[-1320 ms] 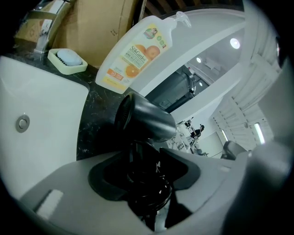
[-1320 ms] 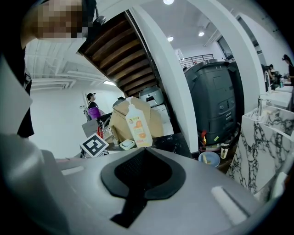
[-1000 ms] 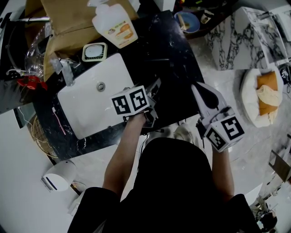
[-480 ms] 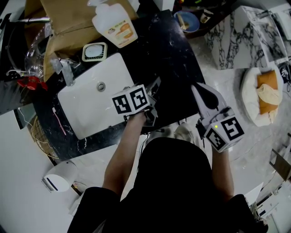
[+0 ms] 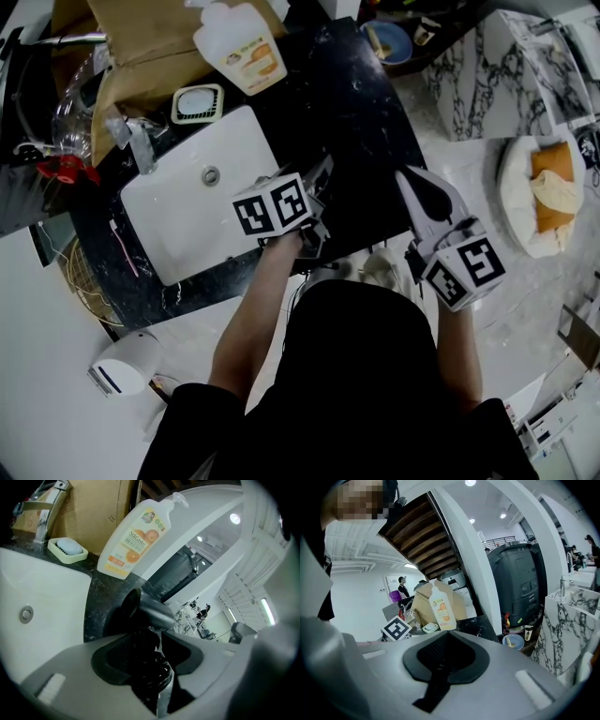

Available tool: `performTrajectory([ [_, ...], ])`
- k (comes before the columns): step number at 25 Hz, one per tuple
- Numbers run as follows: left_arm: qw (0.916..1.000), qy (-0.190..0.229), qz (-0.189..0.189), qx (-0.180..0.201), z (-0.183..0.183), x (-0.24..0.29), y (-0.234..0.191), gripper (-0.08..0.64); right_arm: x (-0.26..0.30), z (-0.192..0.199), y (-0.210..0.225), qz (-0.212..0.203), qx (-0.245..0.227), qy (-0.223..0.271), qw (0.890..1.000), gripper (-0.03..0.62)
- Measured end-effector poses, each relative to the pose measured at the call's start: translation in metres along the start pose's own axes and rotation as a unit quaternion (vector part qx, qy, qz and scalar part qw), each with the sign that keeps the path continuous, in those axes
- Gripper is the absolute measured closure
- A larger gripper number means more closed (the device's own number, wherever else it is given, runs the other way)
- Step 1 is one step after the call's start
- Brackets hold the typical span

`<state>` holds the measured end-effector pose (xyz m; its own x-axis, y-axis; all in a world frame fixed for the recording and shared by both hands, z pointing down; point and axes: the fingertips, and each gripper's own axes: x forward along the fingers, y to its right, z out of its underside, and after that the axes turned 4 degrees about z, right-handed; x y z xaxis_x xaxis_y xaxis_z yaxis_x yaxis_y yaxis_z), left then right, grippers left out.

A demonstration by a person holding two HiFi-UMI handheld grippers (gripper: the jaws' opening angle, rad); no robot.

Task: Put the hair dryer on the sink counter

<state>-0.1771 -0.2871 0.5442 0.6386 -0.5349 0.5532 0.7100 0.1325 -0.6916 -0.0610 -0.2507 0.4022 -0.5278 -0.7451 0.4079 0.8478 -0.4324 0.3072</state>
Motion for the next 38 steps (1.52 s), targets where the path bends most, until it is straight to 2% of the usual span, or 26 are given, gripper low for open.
performTrajectory([
  [8,0.9998,0.010,0.003,0.014,0.000,-0.012,0.005,0.375,-0.004,0.003,-0.004,-0.001,0.001,0.001,1.000,0.582],
  [18,0.9979,0.064,0.005,0.009,0.003,-0.043,0.020,0.403,-0.020,-0.002,-0.019,-0.043,-0.018,0.010,0.999,0.581],
  [23,0.9954,0.094,-0.011,0.010,0.016,-0.062,0.034,0.428,-0.040,0.002,-0.021,-0.070,-0.030,0.012,0.997,0.582],
  [28,0.9909,0.127,-0.042,0.015,0.034,-0.083,0.045,0.460,-0.064,0.009,-0.020,-0.095,-0.039,0.014,0.995,0.583],
  [33,0.9856,0.158,-0.046,0.037,0.049,-0.102,0.074,0.503,-0.089,0.015,-0.022,-0.117,-0.053,0.018,0.992,0.583],
  [38,0.9794,0.178,-0.055,0.077,0.070,-0.118,0.103,0.532,-0.113,0.022,-0.023,-0.133,-0.062,0.022,0.989,0.583],
])
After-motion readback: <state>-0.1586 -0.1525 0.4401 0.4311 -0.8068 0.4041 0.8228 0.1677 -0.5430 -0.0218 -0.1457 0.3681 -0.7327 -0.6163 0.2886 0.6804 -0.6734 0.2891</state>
